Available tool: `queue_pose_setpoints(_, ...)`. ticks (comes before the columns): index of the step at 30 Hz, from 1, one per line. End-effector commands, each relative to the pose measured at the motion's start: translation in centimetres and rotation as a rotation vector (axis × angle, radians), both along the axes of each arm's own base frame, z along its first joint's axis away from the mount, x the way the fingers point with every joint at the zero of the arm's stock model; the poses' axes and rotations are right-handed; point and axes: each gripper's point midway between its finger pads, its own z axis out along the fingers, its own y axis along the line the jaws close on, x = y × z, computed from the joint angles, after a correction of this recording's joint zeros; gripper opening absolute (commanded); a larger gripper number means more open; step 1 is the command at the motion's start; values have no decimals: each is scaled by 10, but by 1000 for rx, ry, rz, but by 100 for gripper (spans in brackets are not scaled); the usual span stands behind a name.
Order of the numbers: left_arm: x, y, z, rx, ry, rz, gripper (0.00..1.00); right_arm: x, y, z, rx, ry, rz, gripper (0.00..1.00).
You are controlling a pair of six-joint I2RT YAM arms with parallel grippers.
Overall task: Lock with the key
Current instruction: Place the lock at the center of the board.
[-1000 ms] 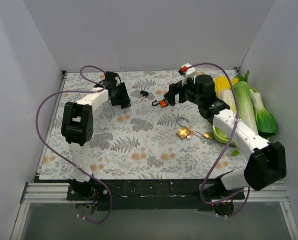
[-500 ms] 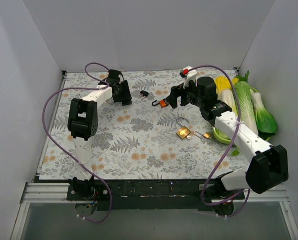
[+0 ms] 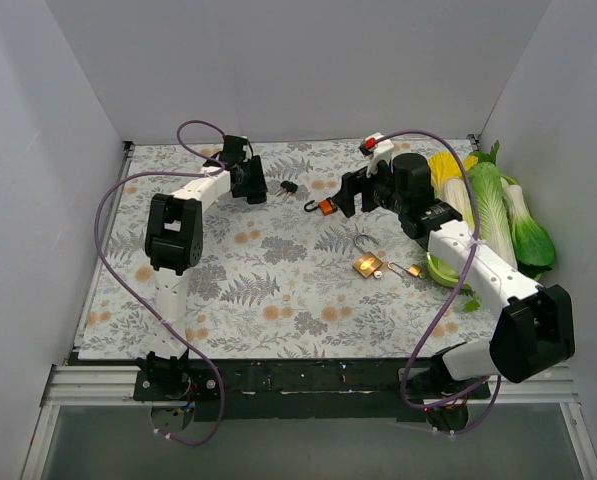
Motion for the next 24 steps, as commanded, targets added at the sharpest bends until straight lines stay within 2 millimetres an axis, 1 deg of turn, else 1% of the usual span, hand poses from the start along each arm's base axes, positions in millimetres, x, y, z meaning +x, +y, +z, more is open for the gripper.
queue_pose_setpoints(1, 4, 4, -5, 49, -8, -1, 32, 8, 1, 18, 12, -47, 1, 91)
queue_pose_setpoints(2, 4, 4, -5, 50, -8, -2, 34, 10, -1, 20, 14, -48, -3, 92)
queue_pose_setpoints(3, 5, 5, -5, 51, -8, 0, 41, 9, -1, 19, 14, -47, -3, 92)
queue_pose_setpoints(6, 8, 2, -3, 50, -18, -4, 50, 10, -2, 18, 15, -45, -2, 92)
queue_pose_setpoints(7, 7, 1, -3, 49, -16, -8, 57, 10, -2, 17, 15, -43, 0, 92)
queue_pose_setpoints(9, 9, -1, -3, 42, -13, -11, 62, 11, -2, 18, 19, -44, 3, 93)
queue_pose_setpoints(10, 13, -3, 4, 35, -23, -13, 66, 10, -1, 19, 21, -45, 8, 93)
queue_pose_setpoints(12, 15, -5, 8, 24, -20, -15, 73, 11, -2, 20, 21, -47, 7, 93)
queue_pose_setpoints(13, 20, -8, 17, 13, -39, -19, 75, 11, -2, 20, 23, -48, 8, 93)
queue_pose_setpoints(15, 23, -11, 27, -5, -49, -21, 80, 12, -3, 22, 22, -53, 11, 93)
queue_pose_setpoints(17, 31, -18, 59, -41, -107, -34, 83, 12, -5, 25, 27, -59, 10, 94)
queue_pose_setpoints(18, 35, -20, 74, -54, -140, -37, 86, 12, -5, 25, 28, -59, 12, 94)
queue_pose_setpoints(19, 38, -21, 91, -64, -174, -44, 92, 12, -6, 27, 23, -70, 18, 95)
queue_pose_setpoints(20, 42, -23, 121, -81, -233, -51, 97, 12, -8, 28, 15, -80, 32, 95)
queue_pose_setpoints(21, 43, -26, 141, -90, -279, -85, 98, 12, -9, 29, 12, -84, 38, 96)
queue_pose_setpoints(22, 43, -28, 156, -92, -315, -107, 98, 11, -8, 31, 18, -86, 56, 96)
queue_pose_setpoints(23, 39, -28, 187, -100, -372, -132, 98, 12, -10, 30, 17, -88, 64, 96)
queue_pose_setpoints(24, 34, -33, 202, -113, -402, -179, 98, 10, -12, 27, -2, -79, 82, 96)
